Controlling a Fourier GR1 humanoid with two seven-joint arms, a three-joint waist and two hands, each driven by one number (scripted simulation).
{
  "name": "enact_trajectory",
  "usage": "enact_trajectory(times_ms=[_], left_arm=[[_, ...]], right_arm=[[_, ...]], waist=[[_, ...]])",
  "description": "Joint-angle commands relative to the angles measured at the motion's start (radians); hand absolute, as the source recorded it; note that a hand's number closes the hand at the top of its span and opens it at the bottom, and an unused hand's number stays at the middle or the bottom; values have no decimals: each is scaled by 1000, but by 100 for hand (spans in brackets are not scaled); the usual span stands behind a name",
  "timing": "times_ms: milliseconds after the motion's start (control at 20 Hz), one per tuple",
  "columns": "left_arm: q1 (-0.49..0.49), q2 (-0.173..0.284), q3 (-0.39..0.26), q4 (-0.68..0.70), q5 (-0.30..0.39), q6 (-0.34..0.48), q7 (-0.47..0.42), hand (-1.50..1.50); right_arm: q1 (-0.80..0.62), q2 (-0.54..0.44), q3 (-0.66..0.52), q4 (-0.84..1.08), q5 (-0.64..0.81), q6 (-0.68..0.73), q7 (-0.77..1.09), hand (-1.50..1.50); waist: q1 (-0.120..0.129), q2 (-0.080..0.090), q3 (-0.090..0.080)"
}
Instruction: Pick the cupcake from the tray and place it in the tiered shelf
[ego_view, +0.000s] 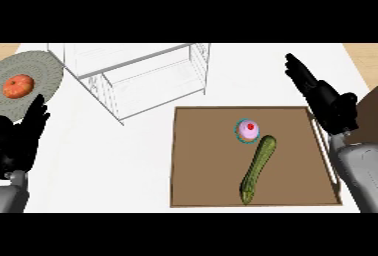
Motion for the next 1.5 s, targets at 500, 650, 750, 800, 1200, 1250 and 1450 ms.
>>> enact_trajectory(times_ms=[500,650,750,800,1200,1250,1450], left_arm=[[121,-162,-17,54,142,-63,49,0],[130,-148,-9,66,157,-94,55,0],[120,-168,-33,52,147,-97,45,0],[128,-150,-33,31,145,-104,58,0],[81,-174,-68,13,124,-96,107,0],[102,-173,-57,23,130,-103,87,0],[99,-193,-88,-24,115,-98,103,0]], right_arm=[[398,4,-260,-101,235,-592,273,-150],[470,12,-241,-264,254,-593,282,-150],[538,29,-188,-363,271,-573,277,-150],[542,40,-144,-417,294,-570,330,-150],[661,-58,2,-846,403,-448,717,-150],[636,-106,-31,-890,402,-413,818,-150],[510,-119,11,-916,484,-354,1116,-150]], waist=[[-94,-41,8],[-69,-38,8],[-59,-36,9],[-41,-36,8],[3,-24,7],[9,-23,6],[37,-18,7]])
